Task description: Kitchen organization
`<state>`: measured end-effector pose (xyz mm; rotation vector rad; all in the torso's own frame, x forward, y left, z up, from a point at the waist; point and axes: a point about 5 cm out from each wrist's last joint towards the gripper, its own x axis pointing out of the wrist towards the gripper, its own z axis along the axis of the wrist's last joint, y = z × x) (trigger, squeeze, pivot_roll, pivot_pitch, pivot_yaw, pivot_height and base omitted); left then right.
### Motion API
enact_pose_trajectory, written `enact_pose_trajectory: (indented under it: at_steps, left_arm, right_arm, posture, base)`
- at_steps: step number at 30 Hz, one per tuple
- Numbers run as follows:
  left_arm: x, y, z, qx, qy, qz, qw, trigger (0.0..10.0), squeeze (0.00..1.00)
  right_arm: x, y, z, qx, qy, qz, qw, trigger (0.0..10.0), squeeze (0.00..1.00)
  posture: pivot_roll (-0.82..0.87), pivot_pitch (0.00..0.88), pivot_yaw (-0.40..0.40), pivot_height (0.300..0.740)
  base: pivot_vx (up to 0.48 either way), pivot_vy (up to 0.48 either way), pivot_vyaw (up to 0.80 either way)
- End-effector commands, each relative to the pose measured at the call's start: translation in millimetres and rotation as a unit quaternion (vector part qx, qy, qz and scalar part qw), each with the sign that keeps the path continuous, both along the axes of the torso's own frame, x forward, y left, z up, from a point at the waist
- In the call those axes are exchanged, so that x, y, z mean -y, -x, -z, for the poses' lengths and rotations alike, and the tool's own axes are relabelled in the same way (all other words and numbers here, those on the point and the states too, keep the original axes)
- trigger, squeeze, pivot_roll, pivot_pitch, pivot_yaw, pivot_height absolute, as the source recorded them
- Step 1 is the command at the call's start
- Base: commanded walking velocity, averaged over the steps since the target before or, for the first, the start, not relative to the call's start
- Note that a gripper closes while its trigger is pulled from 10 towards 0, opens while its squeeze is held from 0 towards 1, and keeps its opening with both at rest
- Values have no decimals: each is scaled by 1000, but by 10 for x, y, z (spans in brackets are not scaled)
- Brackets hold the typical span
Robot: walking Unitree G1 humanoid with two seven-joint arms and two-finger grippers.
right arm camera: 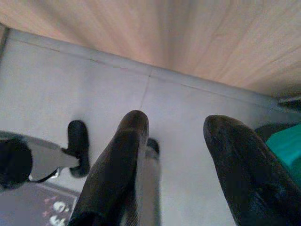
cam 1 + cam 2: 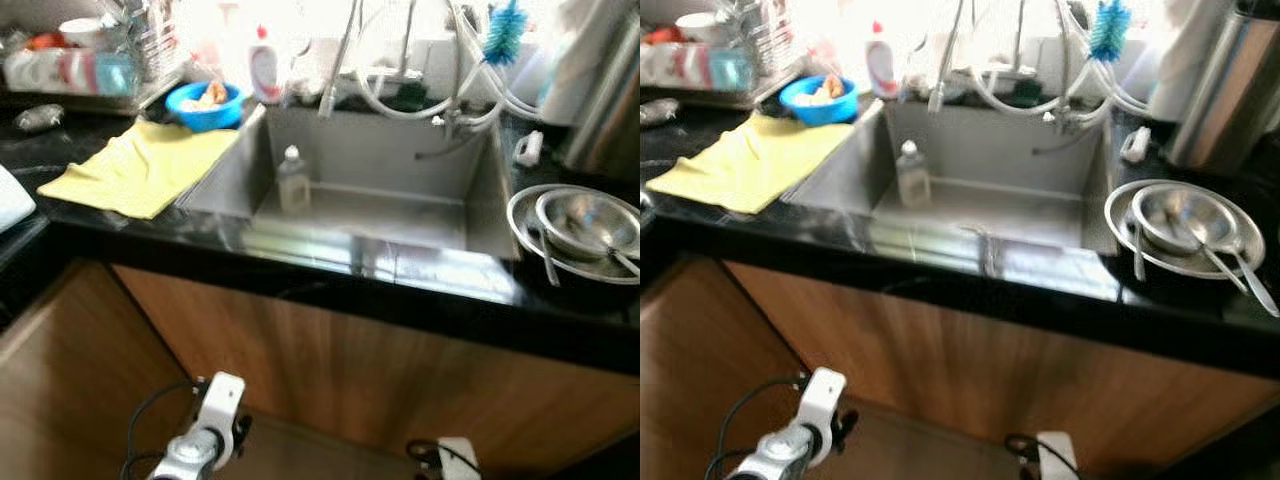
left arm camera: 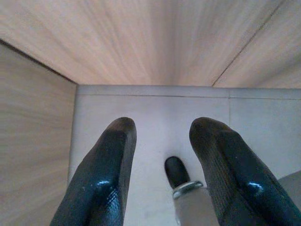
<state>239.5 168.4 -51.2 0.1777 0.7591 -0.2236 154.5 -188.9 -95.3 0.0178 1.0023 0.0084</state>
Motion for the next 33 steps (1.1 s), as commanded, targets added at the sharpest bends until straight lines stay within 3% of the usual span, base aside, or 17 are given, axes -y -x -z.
enact_pose_trajectory:
  at_steps: [1,13,24,27,29,33]
  left_arm:
    - [-82,25,12,-6,-12,-4,1000,10000,0]
    - [-124,11,-4,-2,-10,-9,1000,10000,0]
    - [5,-18,-10,1,3,-6,1000,10000,0]
    - [21,-55,-42,13,-4,20,1000,10000,0]
    - [61,-95,-88,32,-8,69,997,10000,0]
    - [-69,-128,-143,54,-4,56,997,10000,0]
  right_arm:
    - [-44,-21,-5,6,-6,-2,1000,10000,0]
    - [-43,-70,-31,25,18,-18,999,10000,0]
    - [34,-84,-50,35,29,1,999,10000,0]
    - [30,-92,-51,35,34,6,999,10000,0]
    - [102,-264,-164,86,47,-26,995,10000,0]
    - [245,-232,-197,110,62,0,992,10000,0]
  posture:
    - [-80,0,9,740]
    - [-114,0,6,740]
    - [-122,0,-8,740]
    - [-124,0,-3,740]
    - [-128,0,0,740]
    - [-122,0,4,740]
  base:
    - [0,0,0]
    - [0,0,0]
    - [0,0,0]
    - [0,0,0]
    - [0,0,0]
    - [0,0,0]
